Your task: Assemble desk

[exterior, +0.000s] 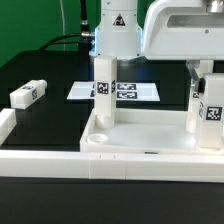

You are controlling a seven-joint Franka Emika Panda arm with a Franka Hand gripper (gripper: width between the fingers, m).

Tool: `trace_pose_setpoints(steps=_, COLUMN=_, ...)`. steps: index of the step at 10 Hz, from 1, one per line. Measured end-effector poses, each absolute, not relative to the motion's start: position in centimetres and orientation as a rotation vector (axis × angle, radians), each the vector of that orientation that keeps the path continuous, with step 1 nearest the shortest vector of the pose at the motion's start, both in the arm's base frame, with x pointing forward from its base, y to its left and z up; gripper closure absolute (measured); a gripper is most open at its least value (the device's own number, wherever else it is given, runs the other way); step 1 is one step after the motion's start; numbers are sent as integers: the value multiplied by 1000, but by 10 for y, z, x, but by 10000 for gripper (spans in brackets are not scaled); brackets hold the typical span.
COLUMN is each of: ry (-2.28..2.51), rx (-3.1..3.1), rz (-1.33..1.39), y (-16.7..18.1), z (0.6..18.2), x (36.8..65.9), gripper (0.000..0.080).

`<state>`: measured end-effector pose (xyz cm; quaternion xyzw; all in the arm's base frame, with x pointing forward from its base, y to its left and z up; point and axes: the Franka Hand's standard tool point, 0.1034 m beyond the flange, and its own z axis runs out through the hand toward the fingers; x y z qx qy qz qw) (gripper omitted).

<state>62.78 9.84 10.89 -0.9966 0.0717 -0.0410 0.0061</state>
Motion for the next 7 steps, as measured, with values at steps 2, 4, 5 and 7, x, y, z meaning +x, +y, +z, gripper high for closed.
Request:
trace_pose_setpoints(steps=2, ry=569, rx=-3036, rz=-117, y=96, z=109, x=628, gripper=511)
trace_pose_setpoints(steps=4, ry=899, rx=-2930, rz=-116, y=97, z=108, x=628, gripper=511)
trace_pose_setpoints(steps=5, ry=1002, rx=-2883, rz=-113, y=96, z=107, x=628, gripper=511)
trace_pose_setpoints(steps=7, ry=1251, rx=-2769, rz=-96, y=95, z=107, x=628, gripper=511)
